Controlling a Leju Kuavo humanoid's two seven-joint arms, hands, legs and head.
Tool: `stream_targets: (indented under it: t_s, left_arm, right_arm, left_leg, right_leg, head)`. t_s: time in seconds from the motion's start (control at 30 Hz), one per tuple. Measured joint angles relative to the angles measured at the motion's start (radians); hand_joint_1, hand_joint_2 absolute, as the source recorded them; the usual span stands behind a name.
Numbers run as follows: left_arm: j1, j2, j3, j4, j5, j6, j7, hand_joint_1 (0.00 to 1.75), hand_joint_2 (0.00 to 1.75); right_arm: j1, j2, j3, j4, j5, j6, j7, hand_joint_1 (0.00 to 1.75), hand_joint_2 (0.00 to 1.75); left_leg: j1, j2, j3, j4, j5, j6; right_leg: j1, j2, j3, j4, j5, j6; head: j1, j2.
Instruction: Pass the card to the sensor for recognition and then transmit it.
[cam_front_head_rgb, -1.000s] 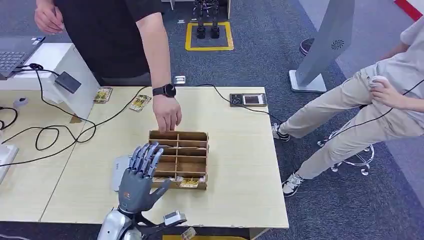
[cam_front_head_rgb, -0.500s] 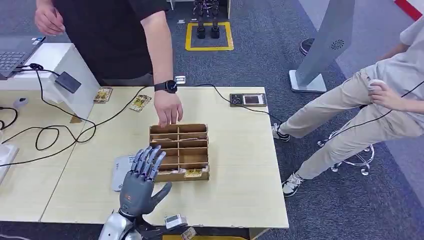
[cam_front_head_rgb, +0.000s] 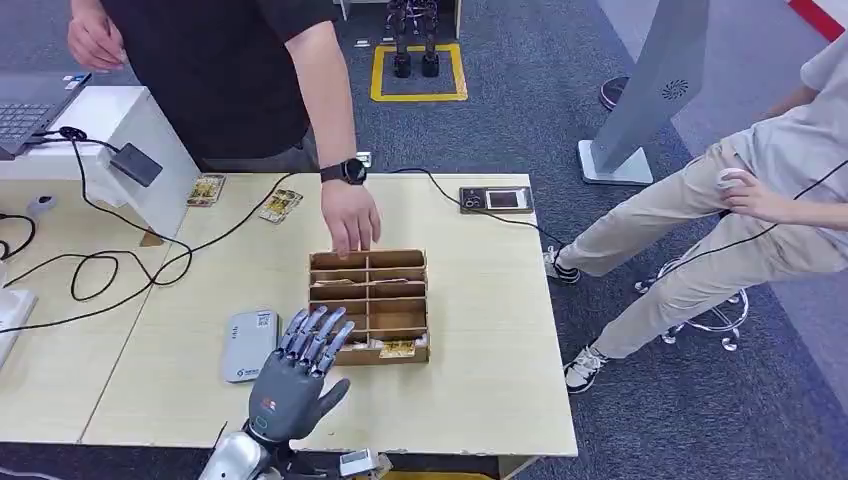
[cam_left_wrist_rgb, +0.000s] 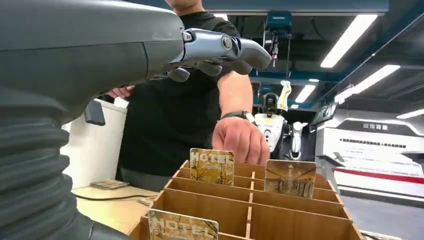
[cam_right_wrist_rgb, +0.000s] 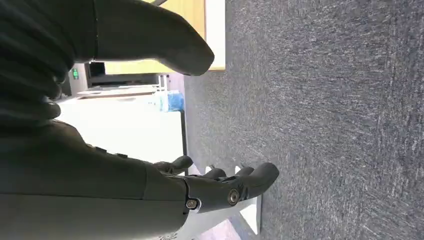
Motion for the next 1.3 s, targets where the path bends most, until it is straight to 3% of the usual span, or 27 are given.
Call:
stream_targets:
  t_s: [0.13, 0.27, 0.5, 0.63, 0.67, 0.83, 1.03, 1.3]
  left_arm:
    - [0.0, 0.005, 0.0, 0.0, -0.066, 0.0, 0.063, 0.0, 1.75]
    - [-0.001, 0.026, -0.027, 0.0, -0.084, 0.0, 0.228, 0.0, 1.75]
    - [-0.04, 0.118, -0.18, 0.0, -0.091, 0.0, 0.563, 0.0, 1.75]
    - [-0.101, 0.212, -0.348, 0.012, -0.091, 0.0, 0.861, 0.0, 1.75]
    - [-0.115, 0.231, -0.387, 0.016, -0.091, 0.0, 0.9, 0.0, 1.75]
    - [-0.158, 0.295, -0.525, 0.034, -0.091, 0.0, 0.964, 0.0, 1.75]
    - [-0.181, 0.33, -0.612, 0.053, -0.091, 0.0, 0.993, 0.0, 1.75]
    - [-0.169, 0.336, -0.629, 0.068, -0.09, 0.0, 0.89, 0.0, 1.75]
  right_arm:
    - [0.0, -0.002, 0.001, -0.002, 0.0, 0.0, 0.001, 0.0, 1.75]
    - [0.0, -0.003, 0.005, -0.002, 0.0, 0.003, 0.009, 0.0, 1.75]
    - [-0.001, -0.006, 0.01, -0.005, -0.003, 0.002, 0.009, 0.0, 1.75]
    - [-0.003, -0.007, 0.01, -0.007, -0.008, 0.001, 0.007, 0.0, 1.75]
    - [-0.004, -0.007, 0.01, -0.007, -0.01, 0.0, 0.007, 0.0, 1.75]
    - [-0.005, -0.007, 0.01, -0.008, -0.01, 0.0, 0.005, 0.0, 1.75]
    - [-0.005, -0.007, 0.013, -0.01, -0.011, -0.001, 0.005, 0.0, 1.75]
    - [-0.005, -0.007, 0.018, -0.011, -0.016, -0.001, 0.0, 0.0, 1.75]
  left_leg:
    - [0.0, 0.0, 0.0, 0.0, 0.0, 0.0]
    - [0.0, 0.0, 0.0, 0.0, 0.0, 0.0]
    - [0.0, 0.0, 0.0, 0.0, 0.0, 0.0]
    - [0.0, 0.0, 0.0, 0.0, 0.0, 0.0]
    - [0.0, 0.0, 0.0, 0.0, 0.0, 0.0]
    - [0.0, 0.0, 0.0, 0.0, 0.0, 0.0]
    - [0.0, 0.0, 0.0, 0.0, 0.0, 0.0]
    - [0.0, 0.0, 0.0, 0.0, 0.0, 0.0]
  right_leg:
    - [0.0, 0.0, 0.0, 0.0, 0.0, 0.0]
    - [0.0, 0.0, 0.0, 0.0, 0.0, 0.0]
    - [0.0, 0.0, 0.0, 0.0, 0.0, 0.0]
    - [0.0, 0.0, 0.0, 0.0, 0.0, 0.0]
    - [0.0, 0.0, 0.0, 0.0, 0.0, 0.0]
    - [0.0, 0.001, 0.0, 0.0, 0.0, 0.0]
    - [0.0, 0.0, 0.0, 0.0, 0.0, 0.0]
    - [0.0, 0.0, 0.0, 0.0, 0.0, 0.0]
  head:
    - [0.0, 0.0]
    - [0.0, 0.0]
    - [0.0, 0.0]
    - [0.0, 0.0]
    - [0.0, 0.0]
    - [0.0, 0.0]
    - [0.0, 0.0]
    - [0.0, 0.0]
